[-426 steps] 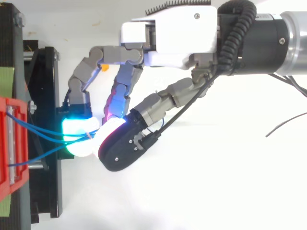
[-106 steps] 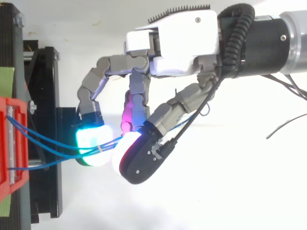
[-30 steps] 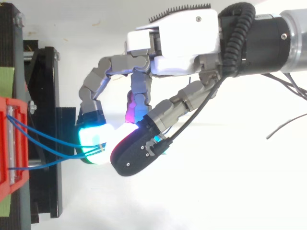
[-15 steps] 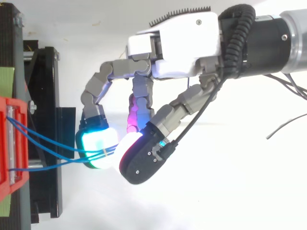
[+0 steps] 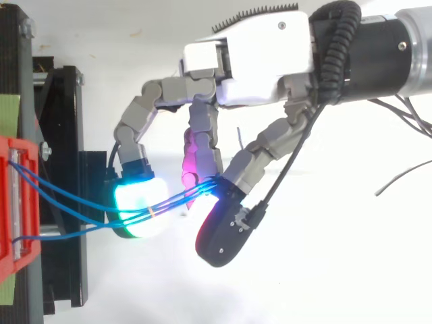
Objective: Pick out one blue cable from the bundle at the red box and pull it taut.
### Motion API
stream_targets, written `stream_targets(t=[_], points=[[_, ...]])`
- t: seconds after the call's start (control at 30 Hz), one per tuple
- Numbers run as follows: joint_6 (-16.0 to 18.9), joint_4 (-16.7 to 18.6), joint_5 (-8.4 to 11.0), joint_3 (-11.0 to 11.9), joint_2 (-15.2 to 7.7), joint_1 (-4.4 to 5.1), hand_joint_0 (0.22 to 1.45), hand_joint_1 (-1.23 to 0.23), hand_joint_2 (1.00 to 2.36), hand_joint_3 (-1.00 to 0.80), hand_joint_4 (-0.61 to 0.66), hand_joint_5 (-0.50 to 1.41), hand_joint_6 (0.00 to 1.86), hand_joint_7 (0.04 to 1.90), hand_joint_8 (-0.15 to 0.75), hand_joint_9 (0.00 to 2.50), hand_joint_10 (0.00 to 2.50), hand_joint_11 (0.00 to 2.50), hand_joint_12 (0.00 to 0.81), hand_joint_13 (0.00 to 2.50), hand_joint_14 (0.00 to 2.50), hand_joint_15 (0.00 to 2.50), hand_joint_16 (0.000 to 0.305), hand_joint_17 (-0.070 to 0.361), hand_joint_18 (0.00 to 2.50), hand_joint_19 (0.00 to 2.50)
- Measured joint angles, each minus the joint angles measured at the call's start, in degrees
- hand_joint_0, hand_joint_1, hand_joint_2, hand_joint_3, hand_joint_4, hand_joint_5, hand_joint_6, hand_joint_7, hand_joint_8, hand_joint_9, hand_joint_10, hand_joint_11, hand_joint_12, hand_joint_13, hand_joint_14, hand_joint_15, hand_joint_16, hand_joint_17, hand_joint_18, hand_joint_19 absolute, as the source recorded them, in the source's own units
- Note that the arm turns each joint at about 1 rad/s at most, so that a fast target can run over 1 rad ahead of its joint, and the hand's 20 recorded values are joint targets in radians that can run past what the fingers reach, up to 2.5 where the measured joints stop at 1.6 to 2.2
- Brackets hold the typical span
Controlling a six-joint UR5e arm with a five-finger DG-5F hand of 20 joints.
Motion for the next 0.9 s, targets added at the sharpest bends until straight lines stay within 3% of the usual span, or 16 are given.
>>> stream_targets(t=[0.17,0.23,0.33,0.4,0.57,0.9], points=[[0.00,-0.28,-0.54,-0.01,0.00,-0.37,0.38,-0.88,1.00,-0.50,-0.04,-0.05,0.88,0.76,0.290,1.57,0.03,0.73,0.392,1.25,0.02,0.45,0.051,0.115,1.11,0.50],[0.00,-0.34,-0.59,-0.01,0.00,-0.44,0.41,-0.74,1.00,-0.50,-0.06,-0.05,0.87,0.76,0.279,1.56,0.03,0.73,0.383,1.24,0.02,0.45,0.049,0.111,1.09,0.52],[0.00,-0.36,-0.62,-0.01,0.01,-0.50,0.51,-0.69,1.00,-0.50,-0.11,-0.05,0.86,0.70,0.250,1.57,0.03,0.74,0.347,1.22,0.02,0.47,0.041,0.093,1.03,0.57],[0.00,-0.37,-0.62,-0.01,0.00,-0.55,0.58,-0.71,1.00,-0.50,-0.16,-0.04,0.84,0.74,0.238,1.59,0.03,0.76,0.329,1.23,0.02,0.48,0.038,0.085,1.01,0.59],[0.00,-0.38,-0.63,0.02,0.00,-0.57,0.60,-0.80,1.02,-0.30,-0.19,-0.03,0.86,0.76,0.245,1.62,0.03,0.77,0.331,1.24,0.02,0.49,0.038,0.085,1.01,0.60],[0.00,-0.09,-0.49,0.05,0.00,-0.44,0.63,-0.89,1.02,-0.20,-0.06,-0.04,0.92,0.81,0.275,1.58,0.03,0.80,0.339,1.23,0.02,0.49,0.038,0.086,1.02,0.59]])
